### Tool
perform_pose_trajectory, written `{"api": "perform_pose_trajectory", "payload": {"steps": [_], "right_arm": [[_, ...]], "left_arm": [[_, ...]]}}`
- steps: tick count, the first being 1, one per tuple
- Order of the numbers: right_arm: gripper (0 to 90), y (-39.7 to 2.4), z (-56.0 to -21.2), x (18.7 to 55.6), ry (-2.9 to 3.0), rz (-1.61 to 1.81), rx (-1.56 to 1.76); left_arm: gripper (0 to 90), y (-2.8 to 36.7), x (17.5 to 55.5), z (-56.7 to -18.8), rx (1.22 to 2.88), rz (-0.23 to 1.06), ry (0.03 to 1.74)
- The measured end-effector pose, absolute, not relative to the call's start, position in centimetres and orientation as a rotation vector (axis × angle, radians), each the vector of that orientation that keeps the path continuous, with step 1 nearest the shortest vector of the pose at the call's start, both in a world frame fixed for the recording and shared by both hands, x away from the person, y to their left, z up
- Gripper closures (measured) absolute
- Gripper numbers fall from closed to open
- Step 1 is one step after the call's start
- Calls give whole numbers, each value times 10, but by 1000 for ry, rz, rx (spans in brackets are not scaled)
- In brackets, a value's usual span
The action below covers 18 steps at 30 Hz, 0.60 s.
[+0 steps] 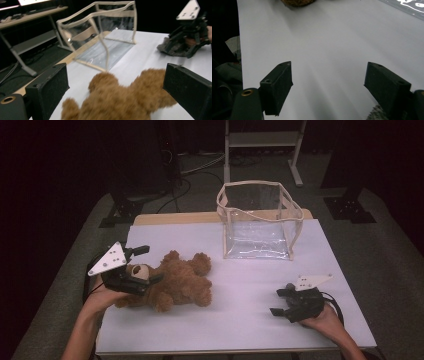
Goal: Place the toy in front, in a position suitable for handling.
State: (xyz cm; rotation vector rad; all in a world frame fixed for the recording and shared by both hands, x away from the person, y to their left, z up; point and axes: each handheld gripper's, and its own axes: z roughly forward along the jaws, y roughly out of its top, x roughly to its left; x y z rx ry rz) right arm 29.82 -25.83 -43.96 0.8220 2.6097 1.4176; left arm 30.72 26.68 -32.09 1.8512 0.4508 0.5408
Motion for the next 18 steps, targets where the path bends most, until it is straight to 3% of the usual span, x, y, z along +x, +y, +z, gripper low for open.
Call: {"api": "perform_pose_trajectory", "payload": {"steps": [18], "right_arm": [[205,-256,-439,298,2618,1421,810]], "left_arm": [[55,320,328,-375,1893,561,652]]}}
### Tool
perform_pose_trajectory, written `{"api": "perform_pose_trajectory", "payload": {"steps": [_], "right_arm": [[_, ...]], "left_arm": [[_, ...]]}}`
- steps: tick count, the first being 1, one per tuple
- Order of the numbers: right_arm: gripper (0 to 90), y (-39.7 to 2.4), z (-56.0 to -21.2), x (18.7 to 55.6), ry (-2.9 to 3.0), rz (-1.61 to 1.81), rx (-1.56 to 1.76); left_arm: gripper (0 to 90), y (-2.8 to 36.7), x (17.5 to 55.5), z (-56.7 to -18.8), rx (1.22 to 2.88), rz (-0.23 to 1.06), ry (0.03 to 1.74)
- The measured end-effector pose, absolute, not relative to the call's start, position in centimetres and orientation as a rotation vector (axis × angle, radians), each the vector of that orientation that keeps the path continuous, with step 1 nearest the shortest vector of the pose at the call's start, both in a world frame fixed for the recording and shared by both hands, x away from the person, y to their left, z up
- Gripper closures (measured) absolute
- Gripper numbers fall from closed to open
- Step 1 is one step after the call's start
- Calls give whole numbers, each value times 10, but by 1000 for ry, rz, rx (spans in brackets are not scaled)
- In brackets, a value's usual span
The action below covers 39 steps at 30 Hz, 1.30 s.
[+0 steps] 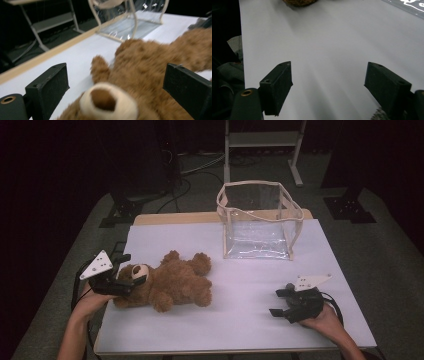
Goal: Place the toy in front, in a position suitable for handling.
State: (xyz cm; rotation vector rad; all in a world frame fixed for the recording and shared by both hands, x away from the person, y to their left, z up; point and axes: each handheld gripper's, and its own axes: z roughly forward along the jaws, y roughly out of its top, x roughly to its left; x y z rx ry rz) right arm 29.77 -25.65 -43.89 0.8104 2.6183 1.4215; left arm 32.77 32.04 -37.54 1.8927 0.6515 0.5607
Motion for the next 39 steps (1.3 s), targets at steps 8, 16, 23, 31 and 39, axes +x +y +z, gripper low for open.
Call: {"api": "perform_pose_trajectory", "payload": {"steps": [8,16,23,31,39], "right_arm": [[203,-252,-437,297,2627,1438,795],[203,-244,-432,298,2636,1480,761],[202,-222,-417,304,2646,1555,689],[186,-163,-387,311,2651,1639,512],[183,-111,-384,315,2706,1655,429]], "left_arm": [[101,327,336,-391,1916,546,696],[171,321,337,-397,1984,511,662],[194,319,325,-399,2016,535,634],[230,320,309,-401,2004,570,608],[262,320,304,-403,1998,576,591]]}}
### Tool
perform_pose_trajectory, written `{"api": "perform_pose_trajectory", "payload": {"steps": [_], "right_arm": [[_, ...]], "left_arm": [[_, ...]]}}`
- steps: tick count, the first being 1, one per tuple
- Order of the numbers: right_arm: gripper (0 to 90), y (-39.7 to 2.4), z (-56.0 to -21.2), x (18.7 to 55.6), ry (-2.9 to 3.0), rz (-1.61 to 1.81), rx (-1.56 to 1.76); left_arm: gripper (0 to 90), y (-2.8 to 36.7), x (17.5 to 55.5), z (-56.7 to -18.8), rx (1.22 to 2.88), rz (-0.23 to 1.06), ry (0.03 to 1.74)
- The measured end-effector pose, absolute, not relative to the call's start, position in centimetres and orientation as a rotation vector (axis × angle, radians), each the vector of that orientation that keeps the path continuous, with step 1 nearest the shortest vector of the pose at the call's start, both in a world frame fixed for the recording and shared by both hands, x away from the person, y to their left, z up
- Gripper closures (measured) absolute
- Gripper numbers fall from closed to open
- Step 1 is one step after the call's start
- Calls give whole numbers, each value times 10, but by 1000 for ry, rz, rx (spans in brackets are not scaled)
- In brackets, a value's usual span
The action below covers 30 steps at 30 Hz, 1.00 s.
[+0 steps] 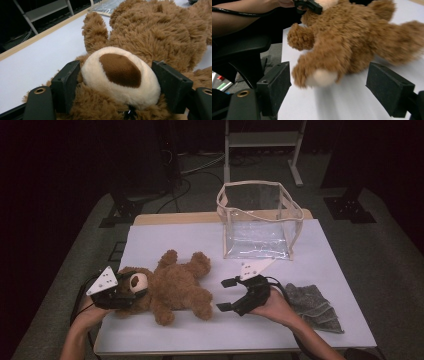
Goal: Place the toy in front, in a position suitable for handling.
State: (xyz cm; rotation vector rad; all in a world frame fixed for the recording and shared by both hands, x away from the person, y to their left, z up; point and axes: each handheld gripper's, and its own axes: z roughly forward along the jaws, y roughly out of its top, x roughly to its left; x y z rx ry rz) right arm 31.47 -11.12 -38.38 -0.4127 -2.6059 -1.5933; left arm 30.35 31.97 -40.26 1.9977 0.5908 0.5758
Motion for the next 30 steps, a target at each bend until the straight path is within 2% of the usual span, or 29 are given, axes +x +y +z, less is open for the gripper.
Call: {"api": "perform_pose_trajectory", "payload": {"steps": [11,14,24,30], "right_arm": [[187,-56,-413,324,-2633,-1469,-402],[230,-48,-417,323,-2651,-1442,-398],[533,-46,-422,326,-2681,-1404,-409],[600,-47,-422,327,-2677,-1413,-423]], "left_arm": [[289,321,301,-407,1968,587,597],[295,321,303,-407,1960,596,605],[335,318,303,-405,1977,628,612],[354,316,301,-401,1987,645,613]]}}
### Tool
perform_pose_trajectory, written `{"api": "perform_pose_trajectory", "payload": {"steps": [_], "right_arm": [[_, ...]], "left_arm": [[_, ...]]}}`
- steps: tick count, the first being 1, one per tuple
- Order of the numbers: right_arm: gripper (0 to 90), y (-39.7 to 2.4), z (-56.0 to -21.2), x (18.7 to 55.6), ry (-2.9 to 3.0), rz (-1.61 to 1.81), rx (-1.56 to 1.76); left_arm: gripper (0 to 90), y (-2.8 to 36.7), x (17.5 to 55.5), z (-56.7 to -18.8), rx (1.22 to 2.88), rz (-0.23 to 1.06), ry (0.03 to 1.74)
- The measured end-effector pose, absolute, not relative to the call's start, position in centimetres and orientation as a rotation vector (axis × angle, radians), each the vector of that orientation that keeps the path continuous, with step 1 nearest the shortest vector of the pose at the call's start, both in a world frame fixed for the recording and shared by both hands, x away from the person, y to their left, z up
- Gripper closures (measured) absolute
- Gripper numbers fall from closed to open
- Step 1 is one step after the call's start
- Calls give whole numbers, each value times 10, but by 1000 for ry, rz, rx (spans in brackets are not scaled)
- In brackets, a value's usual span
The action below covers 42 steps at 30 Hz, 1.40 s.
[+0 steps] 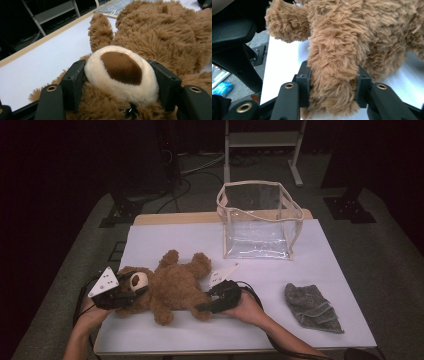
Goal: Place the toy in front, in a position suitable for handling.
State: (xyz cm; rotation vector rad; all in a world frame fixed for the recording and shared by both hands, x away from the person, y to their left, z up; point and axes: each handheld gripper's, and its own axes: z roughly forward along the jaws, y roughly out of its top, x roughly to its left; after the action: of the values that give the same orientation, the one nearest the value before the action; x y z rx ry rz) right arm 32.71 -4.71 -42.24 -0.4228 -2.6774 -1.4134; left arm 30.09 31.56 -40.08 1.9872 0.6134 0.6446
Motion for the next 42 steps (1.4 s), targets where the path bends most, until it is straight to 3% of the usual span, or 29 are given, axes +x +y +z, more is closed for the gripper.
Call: {"api": "perform_pose_trajectory", "payload": {"steps": [17,25,28,33,38,39,42], "right_arm": [[662,-61,-395,331,-2674,-1466,-416],[662,-61,-400,331,-2684,-1448,-408],[662,-60,-401,330,-2689,-1434,-405],[661,-61,-406,328,-2695,-1409,-405],[659,-63,-411,328,-2688,-1405,-404],[658,-64,-411,328,-2688,-1406,-404],[657,-63,-412,328,-2684,-1411,-407]], "left_arm": [[425,307,303,-387,1996,636,589],[444,308,304,-395,1995,606,616],[401,307,307,-395,2006,570,650],[243,303,315,-398,2020,542,694],[163,298,313,-404,2037,543,624],[163,297,313,-404,2050,559,617],[272,300,312,-404,2060,564,620]]}}
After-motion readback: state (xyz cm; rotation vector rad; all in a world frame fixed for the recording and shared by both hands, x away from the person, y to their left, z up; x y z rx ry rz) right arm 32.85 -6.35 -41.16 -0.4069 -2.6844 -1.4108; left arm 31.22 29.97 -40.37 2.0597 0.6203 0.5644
